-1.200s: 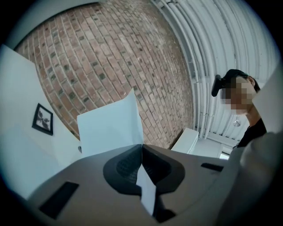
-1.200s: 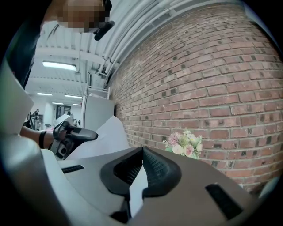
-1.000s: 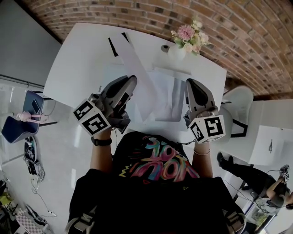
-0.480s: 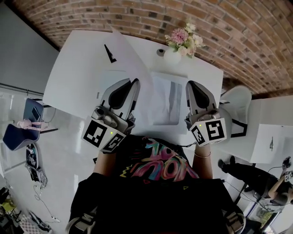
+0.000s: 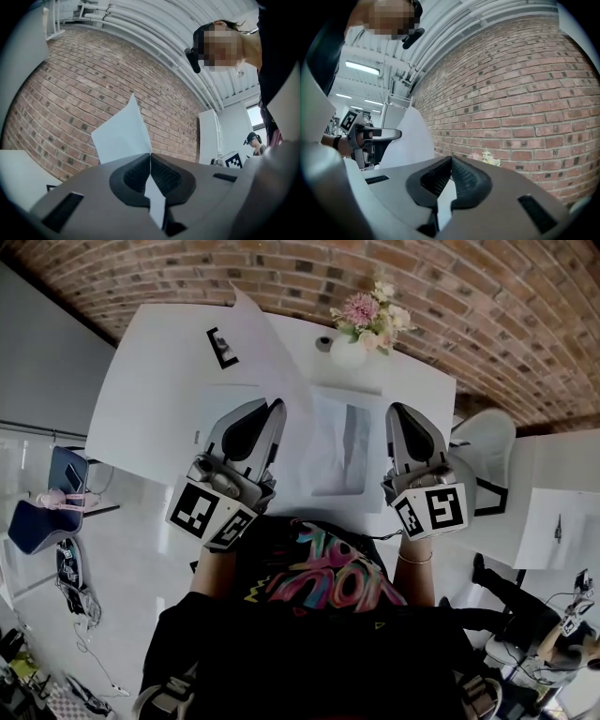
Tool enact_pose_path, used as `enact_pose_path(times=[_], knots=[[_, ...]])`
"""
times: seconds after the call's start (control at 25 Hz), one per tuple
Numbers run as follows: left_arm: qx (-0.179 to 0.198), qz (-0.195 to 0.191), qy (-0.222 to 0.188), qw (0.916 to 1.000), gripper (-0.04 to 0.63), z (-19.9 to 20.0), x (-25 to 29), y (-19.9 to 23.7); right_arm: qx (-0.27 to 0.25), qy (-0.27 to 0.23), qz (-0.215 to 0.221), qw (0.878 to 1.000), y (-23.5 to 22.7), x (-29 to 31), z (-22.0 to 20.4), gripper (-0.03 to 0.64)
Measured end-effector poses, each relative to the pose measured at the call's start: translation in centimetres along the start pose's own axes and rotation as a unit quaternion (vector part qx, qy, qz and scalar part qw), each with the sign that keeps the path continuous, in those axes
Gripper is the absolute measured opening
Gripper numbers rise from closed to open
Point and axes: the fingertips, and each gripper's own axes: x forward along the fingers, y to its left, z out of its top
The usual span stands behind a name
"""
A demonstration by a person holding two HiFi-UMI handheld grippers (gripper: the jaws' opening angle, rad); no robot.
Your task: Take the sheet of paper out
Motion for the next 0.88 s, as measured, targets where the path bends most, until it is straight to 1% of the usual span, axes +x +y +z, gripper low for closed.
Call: enact_pose_path(times=[0.24,0.6,0.88], knots=[[-0.001,-0.002,0.012,0.9999,0.023,-0.5,0.0,0.2,0.004,-0.002,0.003,1.0,-0.1,0.0,0.0,0.02],[-0.002,-0.005,0.025,0.9997,0.023,-1.1,0.0,0.6,0.006,0.016,0.012,1.0,0.0,0.4,-0.8,0.018],[-0.007,0.001,0.029,0.9995,0.023,-1.5,-0.1,1.0,0.013,0.017,0.012,1.0,-0.3,0.4,-1.0,0.018]])
